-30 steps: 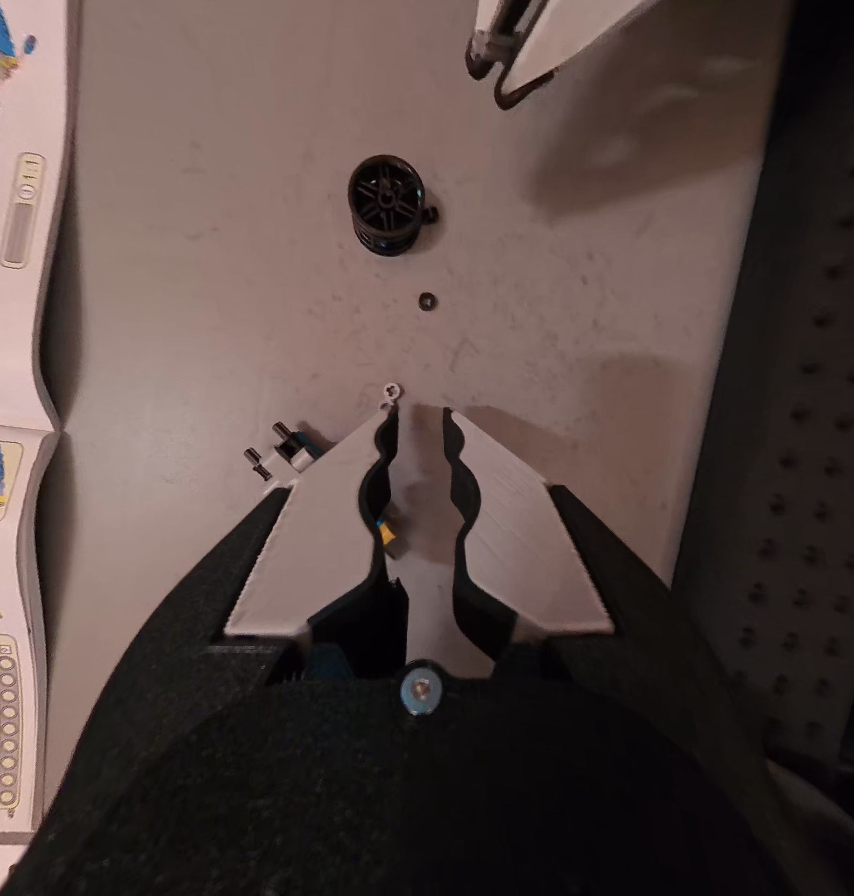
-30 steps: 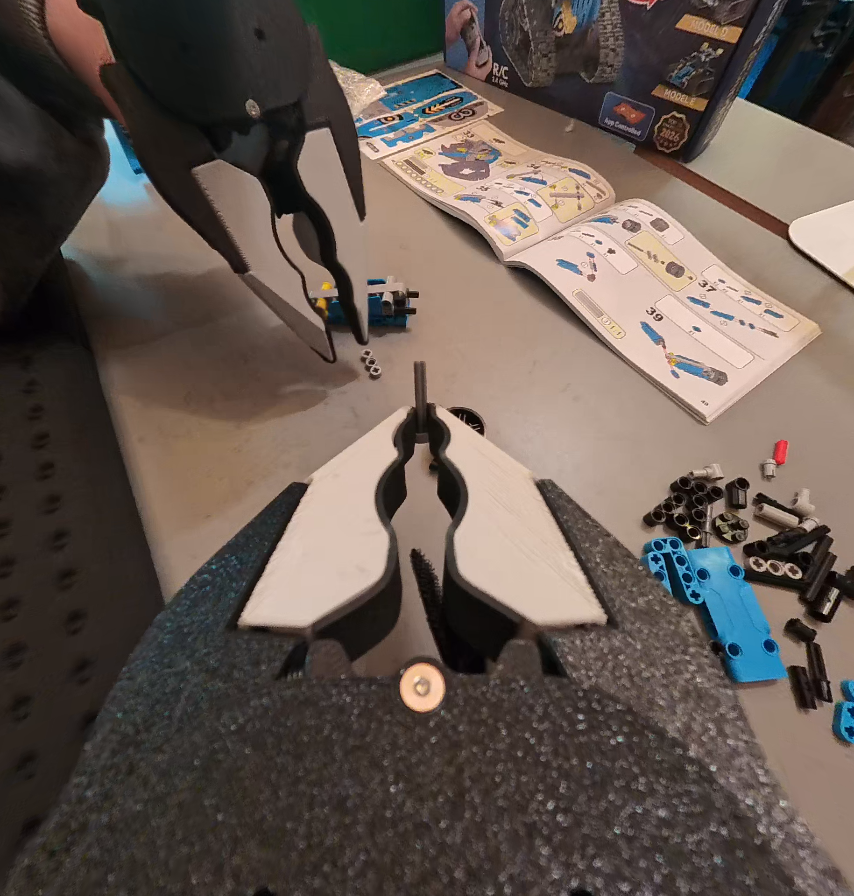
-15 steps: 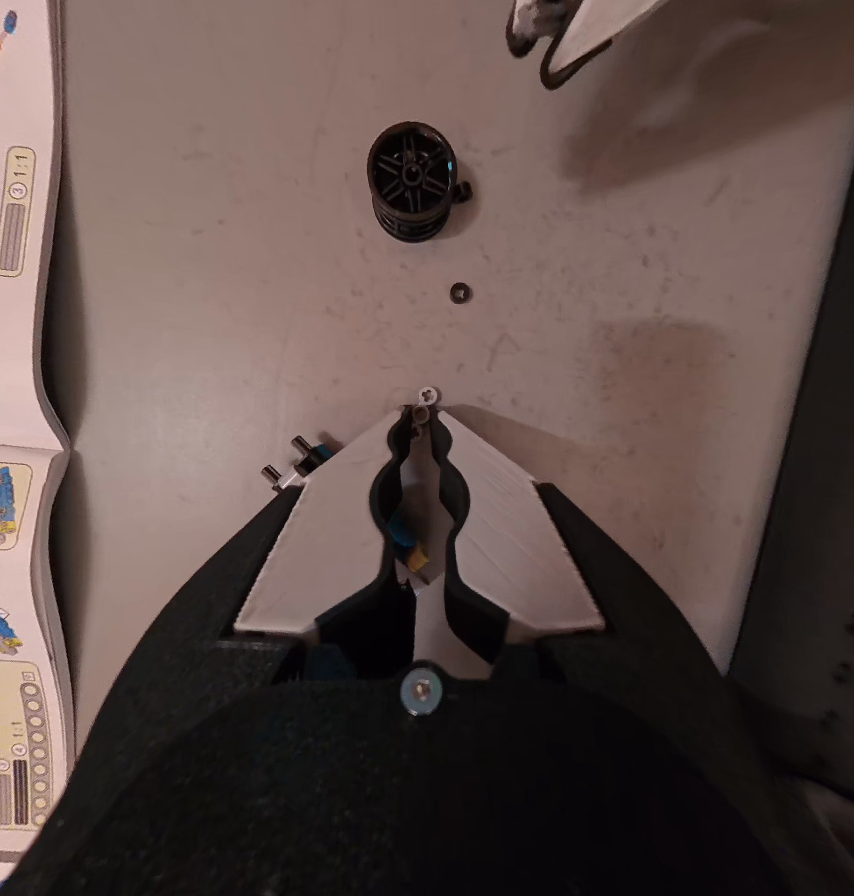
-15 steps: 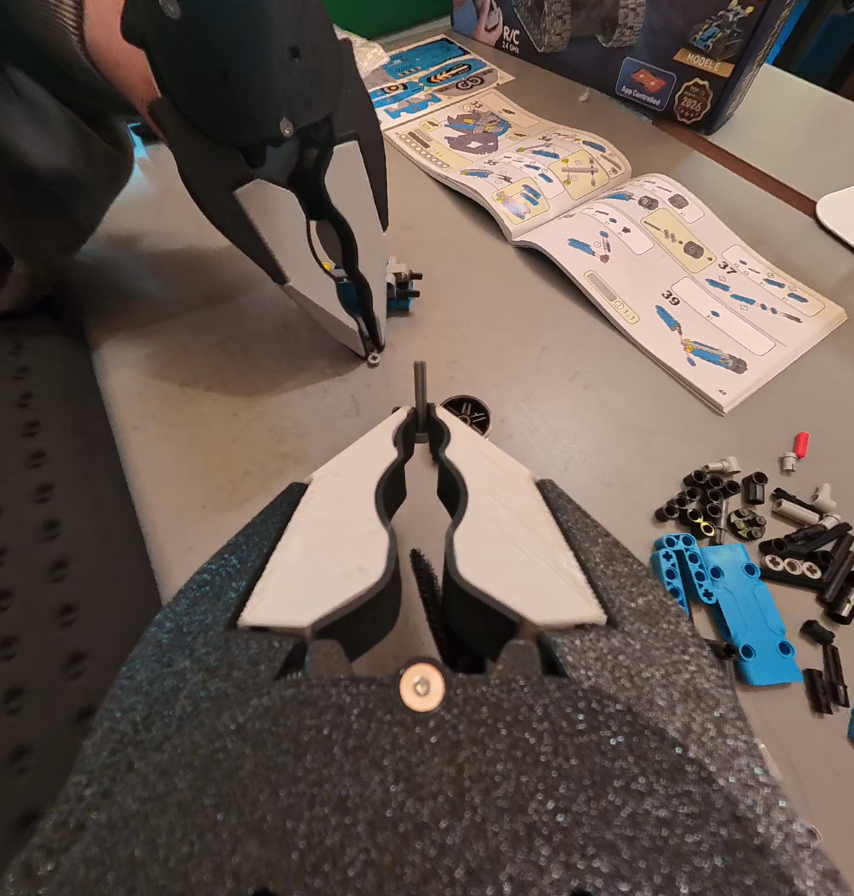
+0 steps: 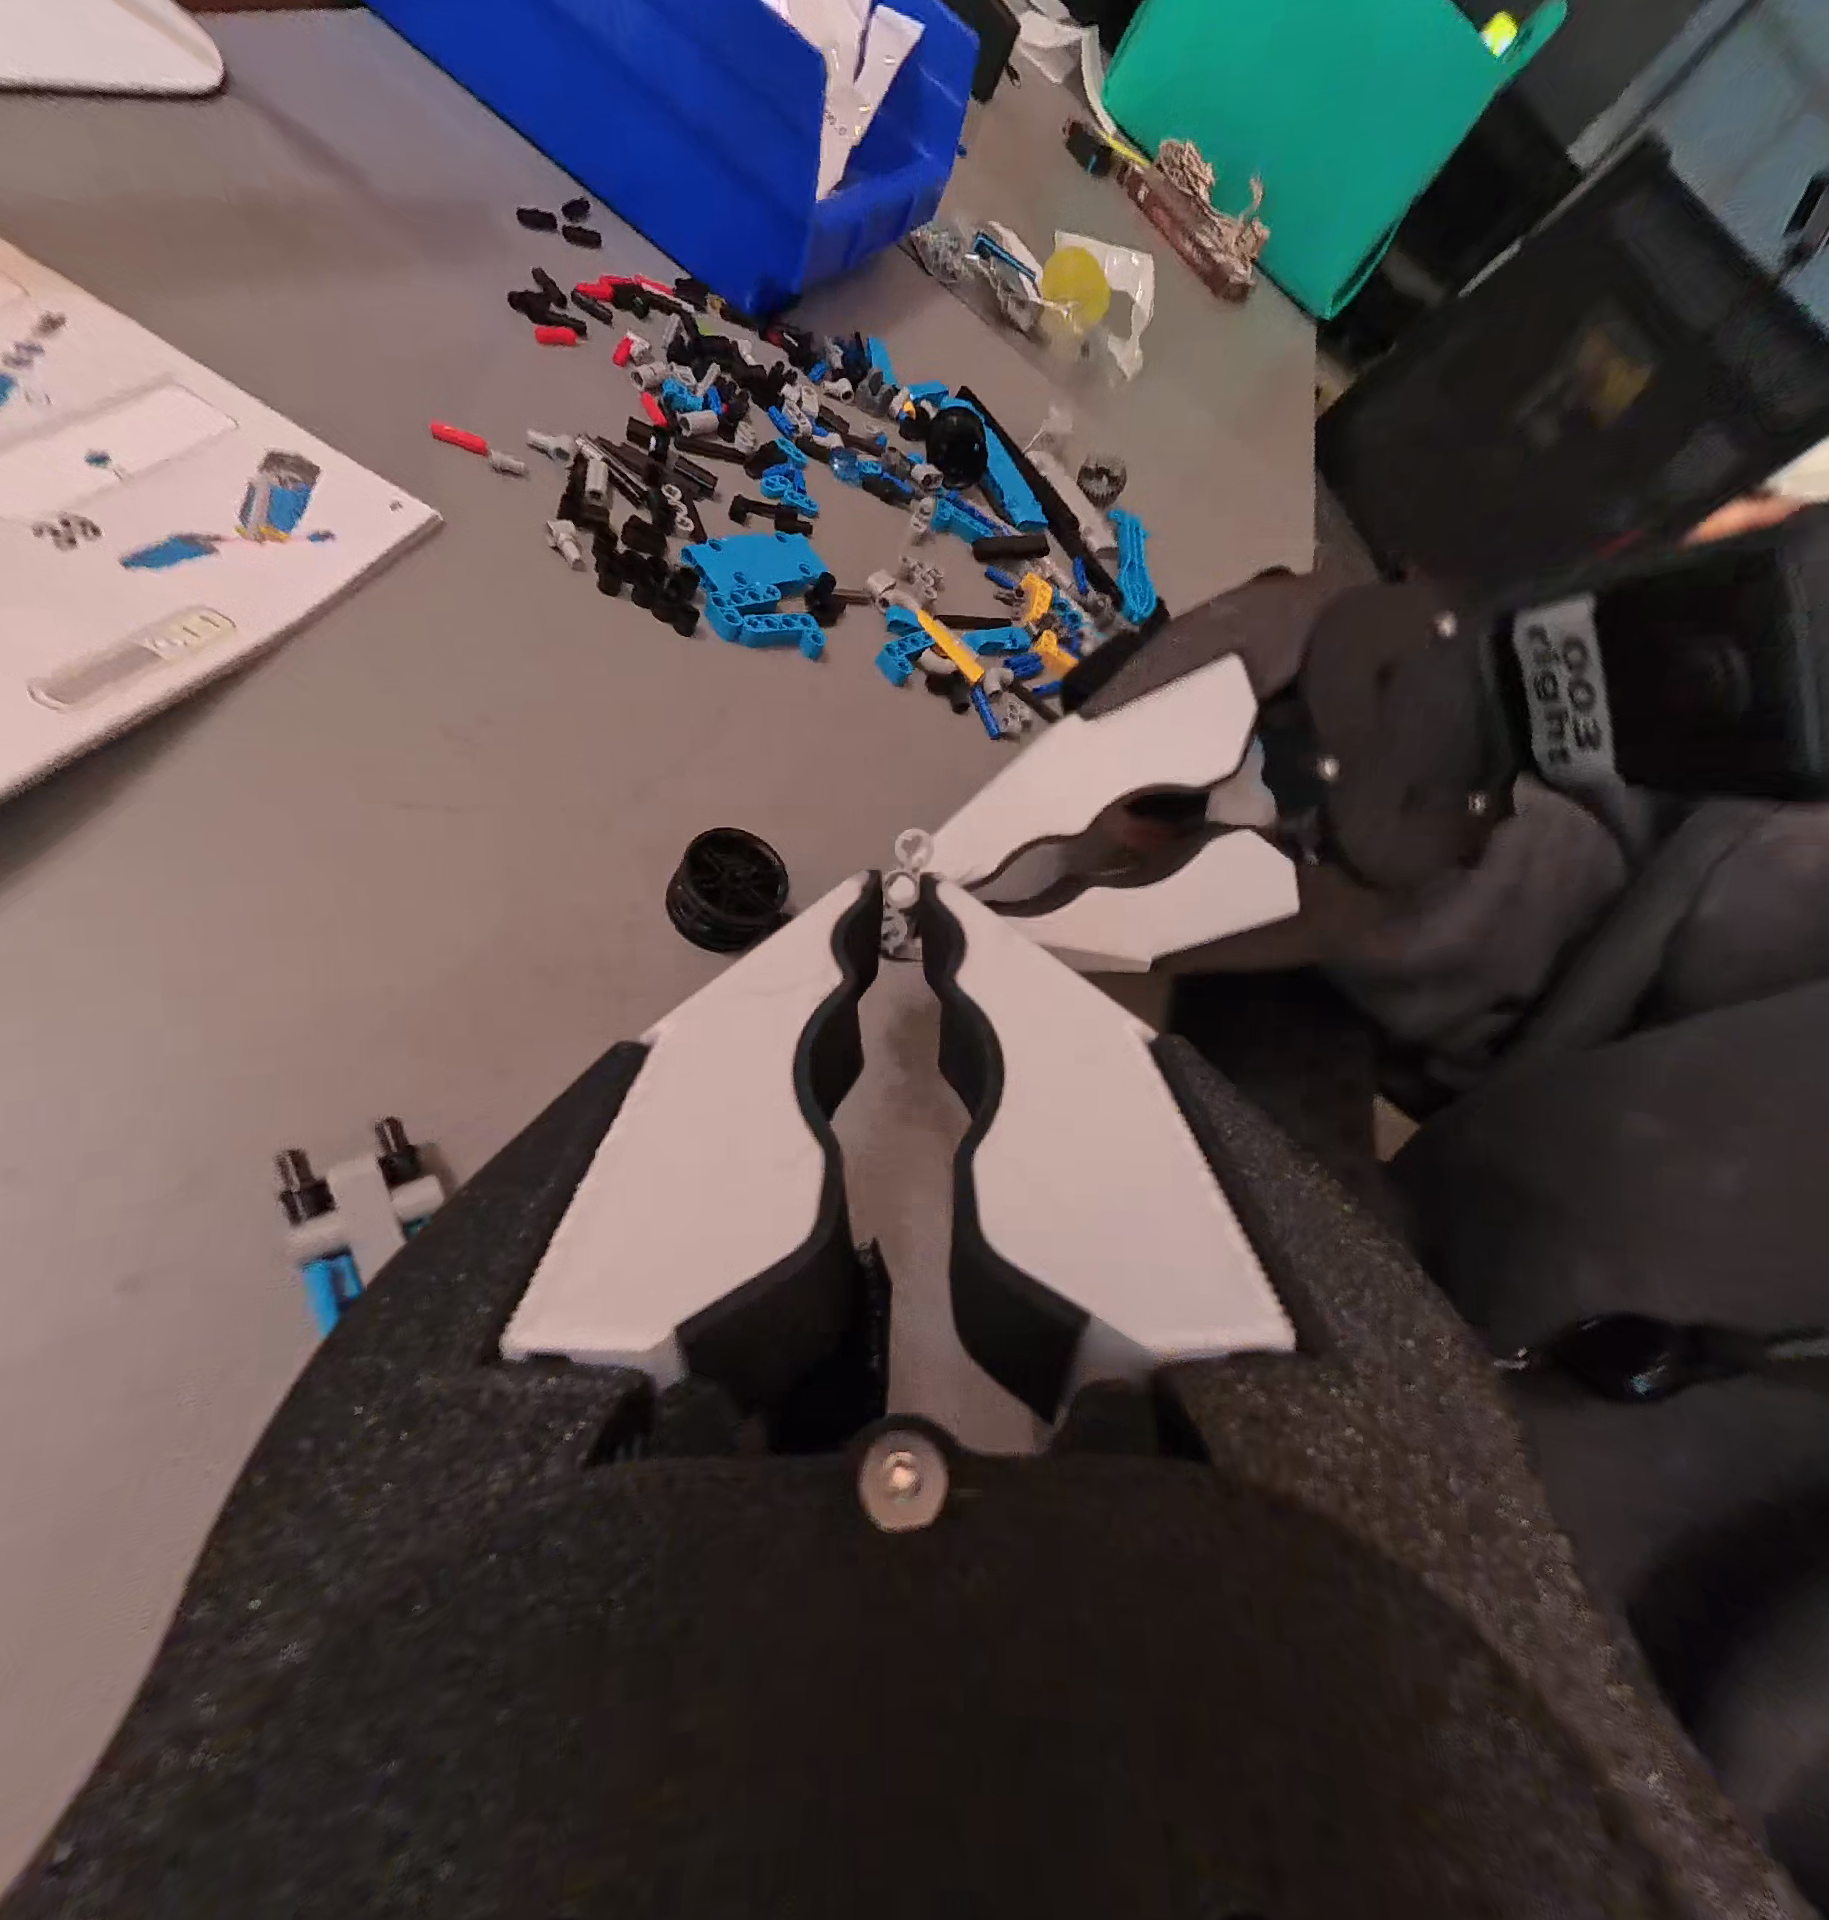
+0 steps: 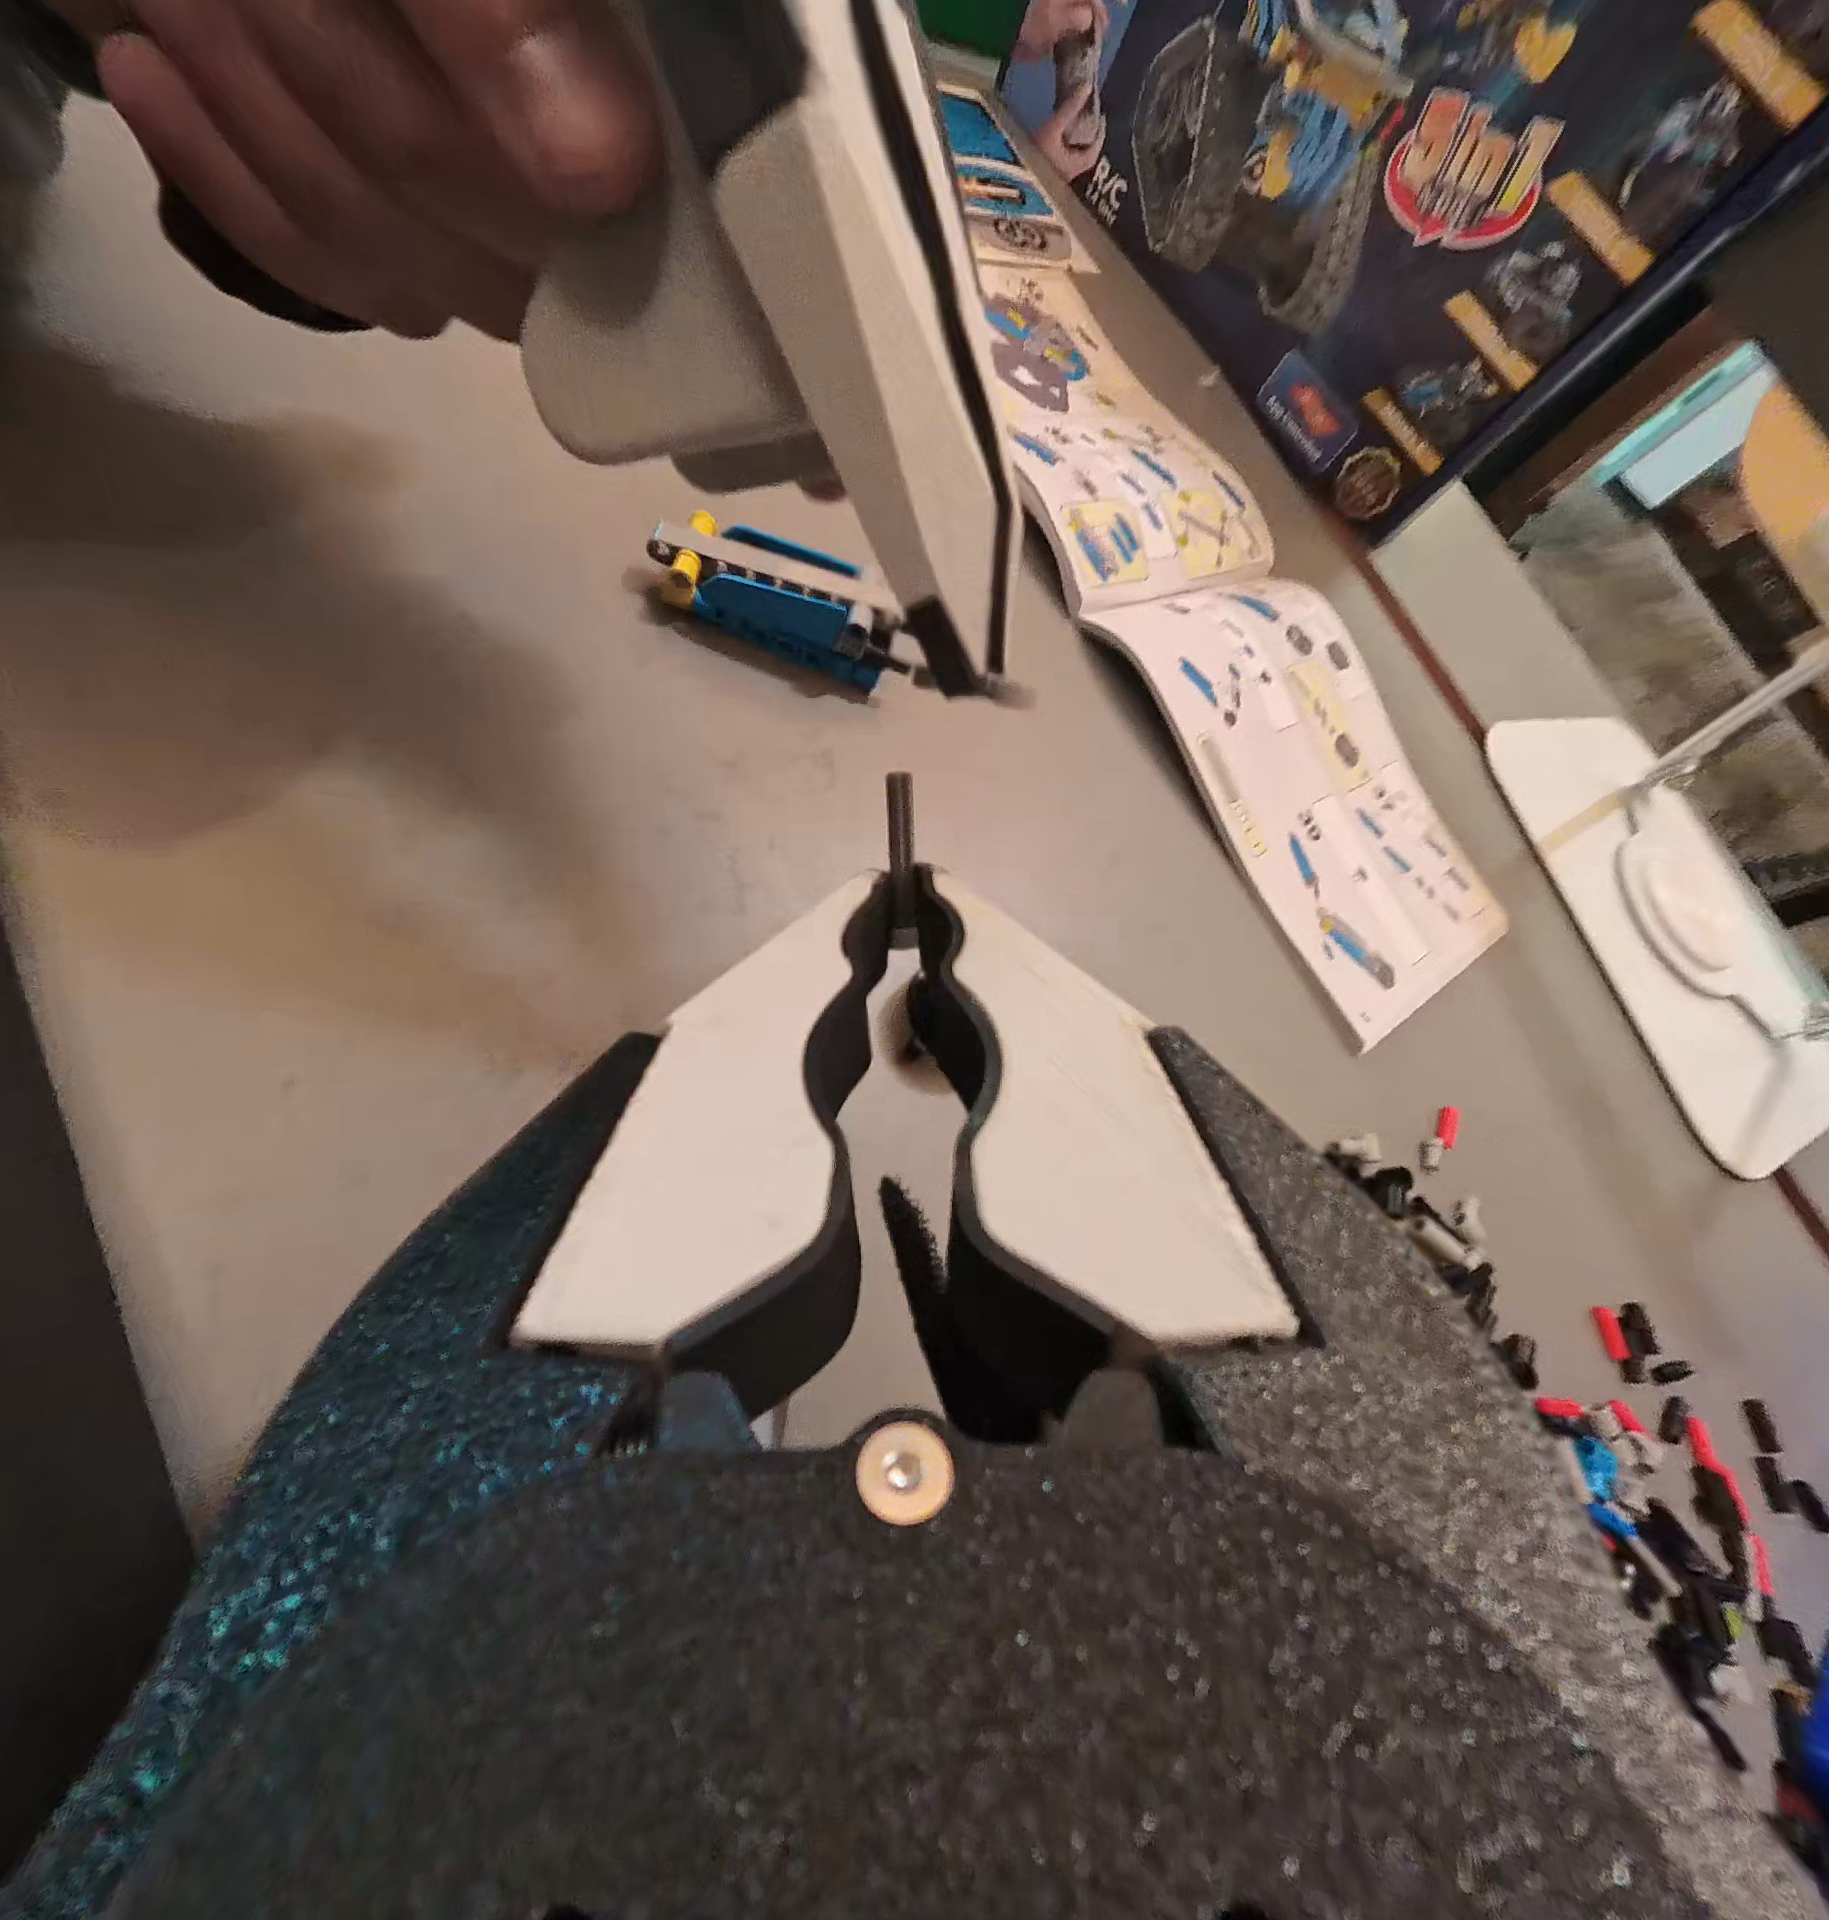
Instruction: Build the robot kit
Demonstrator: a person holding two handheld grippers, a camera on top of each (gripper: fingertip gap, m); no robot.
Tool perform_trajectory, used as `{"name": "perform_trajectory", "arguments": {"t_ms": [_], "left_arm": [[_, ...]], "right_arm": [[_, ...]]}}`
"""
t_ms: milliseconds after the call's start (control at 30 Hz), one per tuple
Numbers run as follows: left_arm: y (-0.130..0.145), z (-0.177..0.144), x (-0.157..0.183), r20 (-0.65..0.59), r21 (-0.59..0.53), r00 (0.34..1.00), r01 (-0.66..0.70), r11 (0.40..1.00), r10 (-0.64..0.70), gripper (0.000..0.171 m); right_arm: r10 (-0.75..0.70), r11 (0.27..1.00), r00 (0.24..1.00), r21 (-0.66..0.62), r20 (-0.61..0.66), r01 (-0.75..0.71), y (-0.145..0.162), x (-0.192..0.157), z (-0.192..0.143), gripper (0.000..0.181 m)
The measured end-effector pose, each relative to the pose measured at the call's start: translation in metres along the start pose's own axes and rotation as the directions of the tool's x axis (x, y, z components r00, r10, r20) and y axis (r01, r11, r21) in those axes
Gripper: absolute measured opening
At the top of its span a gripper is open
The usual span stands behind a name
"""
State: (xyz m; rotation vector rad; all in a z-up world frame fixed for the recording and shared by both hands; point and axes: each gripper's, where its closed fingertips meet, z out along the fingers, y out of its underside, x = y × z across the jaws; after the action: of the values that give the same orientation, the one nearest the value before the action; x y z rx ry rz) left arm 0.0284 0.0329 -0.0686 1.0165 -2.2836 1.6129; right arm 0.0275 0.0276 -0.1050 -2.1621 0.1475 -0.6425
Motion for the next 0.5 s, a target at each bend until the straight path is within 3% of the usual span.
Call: {"name": "perform_trajectory", "arguments": {"t_ms": [133, 500], "left_arm": [[0.002, 0.005, 0.001, -0.022, 0.000, 0.991, 0.131, 0.991, -0.131, 0.006], [0.004, 0.010, -0.006, -0.039, 0.017, 0.966, 0.256, 0.966, -0.255, 0.006]], "right_arm": [[0.002, 1.000, 0.998, 0.021, -0.057, -0.001, -0.005, 0.008, -0.002, 0.004], [0.015, 1.000, 0.998, 0.010, -0.063, -0.015, -0.002, 0.011, -0.002, 0.004]]}}
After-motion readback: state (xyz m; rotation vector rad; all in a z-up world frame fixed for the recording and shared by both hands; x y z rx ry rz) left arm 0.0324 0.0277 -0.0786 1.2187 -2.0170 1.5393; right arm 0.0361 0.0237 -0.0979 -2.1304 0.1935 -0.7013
